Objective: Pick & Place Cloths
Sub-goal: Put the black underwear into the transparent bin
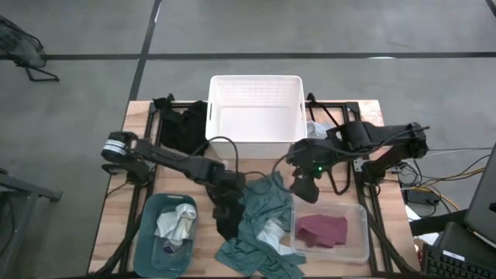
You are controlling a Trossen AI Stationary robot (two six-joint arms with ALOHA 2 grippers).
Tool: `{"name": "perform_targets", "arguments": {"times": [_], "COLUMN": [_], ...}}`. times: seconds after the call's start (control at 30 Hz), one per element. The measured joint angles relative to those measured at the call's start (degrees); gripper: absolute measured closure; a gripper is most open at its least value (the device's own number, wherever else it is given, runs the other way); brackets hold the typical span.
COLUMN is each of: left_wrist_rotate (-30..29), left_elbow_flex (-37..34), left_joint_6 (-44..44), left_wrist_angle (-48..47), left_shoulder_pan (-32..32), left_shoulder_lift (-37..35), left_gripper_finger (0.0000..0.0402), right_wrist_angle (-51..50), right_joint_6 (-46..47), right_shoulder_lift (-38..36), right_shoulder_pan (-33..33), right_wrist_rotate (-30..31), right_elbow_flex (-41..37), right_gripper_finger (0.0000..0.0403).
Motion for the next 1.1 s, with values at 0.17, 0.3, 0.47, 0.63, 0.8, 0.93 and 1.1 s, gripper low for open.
{"name": "perform_targets", "arguments": {"times": [0.17,0.3,0.47,0.63,0.8,0.93,1.1], "left_wrist_rotate": [0.0,0.6,1.4,4.9,6.4,5.5,-0.4], "left_elbow_flex": [0.0,0.0,0.0,0.0,0.0,0.0,0.0], "left_joint_6": [0.6,0.4,-1.3,-1.5,-4.6,-7.8,-11.3], "left_wrist_angle": [0.4,0.4,0.3,0.1,-0.3,-0.2,0.3], "left_shoulder_pan": [0.0,0.0,0.0,0.7,1.5,1.9,2.9], "left_shoulder_lift": [4.2,6.3,6.0,4.0,-0.1,-6.3,-15.8], "left_gripper_finger": [0.0131,0.0149,0.0242,0.0380,0.0392,0.0395,0.0396], "right_wrist_angle": [0.9,1.5,1.8,2.2,2.4,2.3,2.4], "right_joint_6": [-0.3,-0.2,0.2,0.2,-0.8,-1.5,-1.9], "right_shoulder_lift": [0.0,0.0,0.0,0.0,0.0,0.0,0.0], "right_shoulder_pan": [-0.2,-0.1,-0.1,-0.2,-0.2,-0.1,-0.1], "right_wrist_rotate": [2.9,4.4,6.5,7.1,7.4,8.6,9.8], "right_elbow_flex": [1.9,3.2,3.5,3.1,3.0,2.9,2.9], "right_gripper_finger": [0.0180,0.0186,0.0196,0.0208,0.0223,0.0235,0.0251]}}
